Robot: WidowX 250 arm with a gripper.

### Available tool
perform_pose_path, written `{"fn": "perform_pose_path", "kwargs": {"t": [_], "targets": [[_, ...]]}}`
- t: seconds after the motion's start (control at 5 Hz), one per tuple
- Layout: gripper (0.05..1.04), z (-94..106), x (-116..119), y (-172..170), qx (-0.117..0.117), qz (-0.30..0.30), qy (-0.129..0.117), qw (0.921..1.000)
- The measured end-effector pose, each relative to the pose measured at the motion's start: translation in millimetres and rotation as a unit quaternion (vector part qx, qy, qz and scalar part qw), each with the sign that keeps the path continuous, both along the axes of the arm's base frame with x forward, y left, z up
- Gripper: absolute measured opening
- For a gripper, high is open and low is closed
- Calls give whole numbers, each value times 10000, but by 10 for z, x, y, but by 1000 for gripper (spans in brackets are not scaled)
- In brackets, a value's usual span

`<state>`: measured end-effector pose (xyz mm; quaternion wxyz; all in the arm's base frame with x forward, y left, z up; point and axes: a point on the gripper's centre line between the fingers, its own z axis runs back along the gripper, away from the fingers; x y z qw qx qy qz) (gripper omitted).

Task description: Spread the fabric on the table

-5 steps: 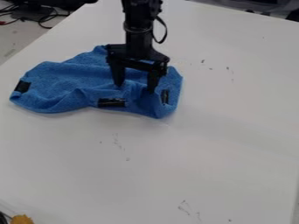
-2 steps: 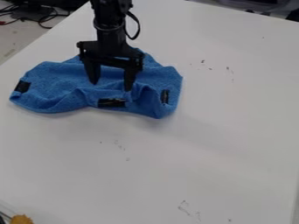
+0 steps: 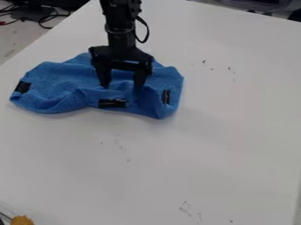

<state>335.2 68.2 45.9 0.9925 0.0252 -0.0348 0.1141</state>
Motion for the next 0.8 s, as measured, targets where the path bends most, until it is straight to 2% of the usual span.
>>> {"fn": "perform_pose_path", "kwargs": {"t": [0.2,0.4,0.8], "targets": [[999,-43,-23,-26,-55,36,-10,10000],[947,-127,-99,-61,-153,120,49,9998],[359,-198,-141,-72,-282,184,-5,9994]]}}
